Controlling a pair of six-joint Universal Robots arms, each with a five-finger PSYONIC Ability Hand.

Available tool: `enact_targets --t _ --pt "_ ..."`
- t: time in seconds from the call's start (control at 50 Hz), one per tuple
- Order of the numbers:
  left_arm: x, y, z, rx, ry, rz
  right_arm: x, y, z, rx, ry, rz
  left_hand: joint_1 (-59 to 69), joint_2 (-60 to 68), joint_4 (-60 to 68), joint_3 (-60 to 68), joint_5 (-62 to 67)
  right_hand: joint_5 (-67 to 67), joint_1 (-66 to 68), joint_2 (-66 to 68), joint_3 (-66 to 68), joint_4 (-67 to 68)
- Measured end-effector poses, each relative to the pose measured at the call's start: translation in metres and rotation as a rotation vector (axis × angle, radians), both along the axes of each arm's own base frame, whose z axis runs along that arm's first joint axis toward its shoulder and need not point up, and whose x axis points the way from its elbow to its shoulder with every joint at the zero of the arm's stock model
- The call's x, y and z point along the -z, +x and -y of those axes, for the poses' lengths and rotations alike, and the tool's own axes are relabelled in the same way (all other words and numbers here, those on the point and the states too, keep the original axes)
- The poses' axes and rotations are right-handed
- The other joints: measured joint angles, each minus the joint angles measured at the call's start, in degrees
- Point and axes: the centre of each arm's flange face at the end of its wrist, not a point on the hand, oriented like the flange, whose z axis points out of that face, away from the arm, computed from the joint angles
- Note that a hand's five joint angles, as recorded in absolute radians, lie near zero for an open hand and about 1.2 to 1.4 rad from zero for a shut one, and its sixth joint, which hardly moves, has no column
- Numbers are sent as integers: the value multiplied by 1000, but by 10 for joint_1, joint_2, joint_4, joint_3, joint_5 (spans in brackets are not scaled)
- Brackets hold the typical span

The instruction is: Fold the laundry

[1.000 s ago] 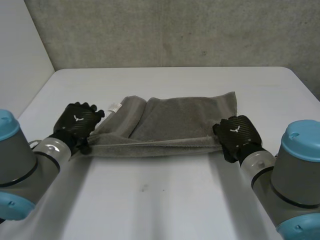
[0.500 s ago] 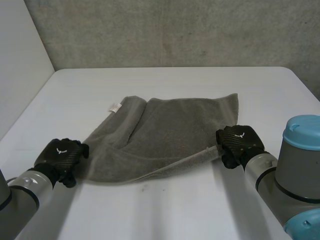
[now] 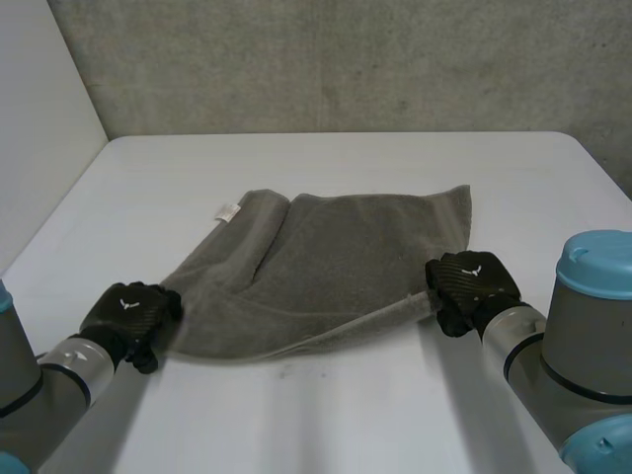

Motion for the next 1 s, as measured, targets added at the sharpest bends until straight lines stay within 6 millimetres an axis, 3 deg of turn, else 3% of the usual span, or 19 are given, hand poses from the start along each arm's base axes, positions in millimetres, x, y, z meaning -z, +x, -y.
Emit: enact_targets --t 0.64,0.82,0.98,1.0 --pt "8 -2 36 -7 -48 -5 4 1 -2 -8 9 -9 136 135 135 135 134 0 0 0 0 0" --pt "6 -4 35 0 -60 -8 6 1 -2 -10 13 -14 329 342 342 341 336 1 0 0 0 0" --pt "-7 -2 28 -2 -92 -17 6 2 -1 -9 12 -14 345 372 372 371 362 1 0 0 0 0" --pt "-9 -2 26 -1 -94 -18 6 1 -1 -9 11 -14 326 328 333 328 336 1 0 0 0 0"
